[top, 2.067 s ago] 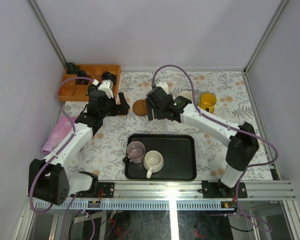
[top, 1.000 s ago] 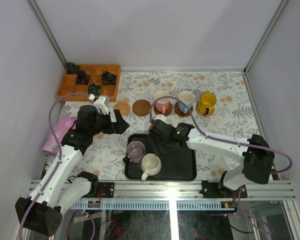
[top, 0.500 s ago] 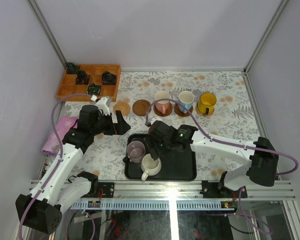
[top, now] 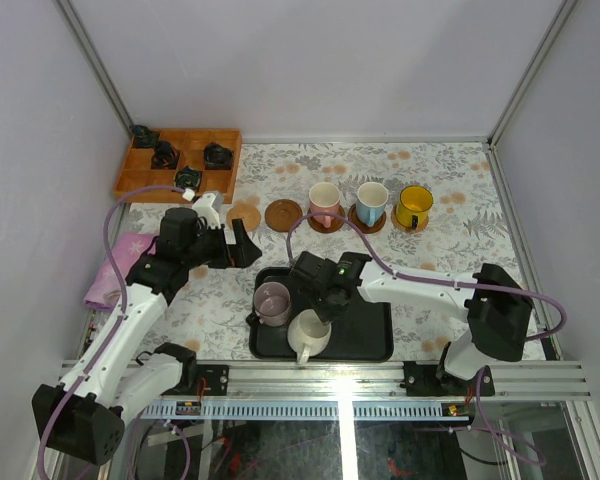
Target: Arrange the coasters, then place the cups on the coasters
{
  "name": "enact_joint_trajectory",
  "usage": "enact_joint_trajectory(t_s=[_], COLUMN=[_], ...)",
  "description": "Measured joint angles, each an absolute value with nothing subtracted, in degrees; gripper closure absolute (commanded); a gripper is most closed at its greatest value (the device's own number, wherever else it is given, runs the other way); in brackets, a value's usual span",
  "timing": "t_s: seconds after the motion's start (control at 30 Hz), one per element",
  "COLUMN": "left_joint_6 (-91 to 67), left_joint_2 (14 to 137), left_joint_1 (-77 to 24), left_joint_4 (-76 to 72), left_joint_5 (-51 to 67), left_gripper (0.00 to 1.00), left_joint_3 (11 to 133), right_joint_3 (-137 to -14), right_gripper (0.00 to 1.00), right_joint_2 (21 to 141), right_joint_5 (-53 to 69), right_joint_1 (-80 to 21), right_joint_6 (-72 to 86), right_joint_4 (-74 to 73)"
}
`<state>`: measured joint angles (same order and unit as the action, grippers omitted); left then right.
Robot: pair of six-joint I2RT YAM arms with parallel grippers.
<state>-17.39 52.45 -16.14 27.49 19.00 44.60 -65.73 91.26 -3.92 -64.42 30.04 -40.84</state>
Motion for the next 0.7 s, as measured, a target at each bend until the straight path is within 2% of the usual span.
enact_joint_trajectory(t_s=[0.17, 0.37, 0.5, 0.7], left_joint_6=[-17.39, -17.39, -17.39, -17.37], left_joint_2=[53.34, 54.28, 54.28, 54.48], left_joint_1=[-16.14, -16.14, -16.14, -16.14], left_joint_4=[27.33, 27.03, 26.79, 26.37], left_joint_5=[18.83, 18.83, 18.74, 18.37], left_gripper=[0.04, 0.04, 0.04, 0.03], left_joint_3=[45.04, 45.04, 45.04, 45.04], right_joint_3=[-66.46, -70.96, -71.99, -72.90], right_gripper=[1.00, 1.00, 0.96, 0.58], right_joint_2=[92.27, 95.37, 95.96, 96.64], right_joint_5=[-7.09, -17.06, -22.61, -28.18], right_joint_1=[-64.58, -64.55, -64.53, -63.53], right_joint_6=[30.09, 30.04, 30.48, 30.26], right_joint_4=[-44.40, -48.86, -50.17, -50.43])
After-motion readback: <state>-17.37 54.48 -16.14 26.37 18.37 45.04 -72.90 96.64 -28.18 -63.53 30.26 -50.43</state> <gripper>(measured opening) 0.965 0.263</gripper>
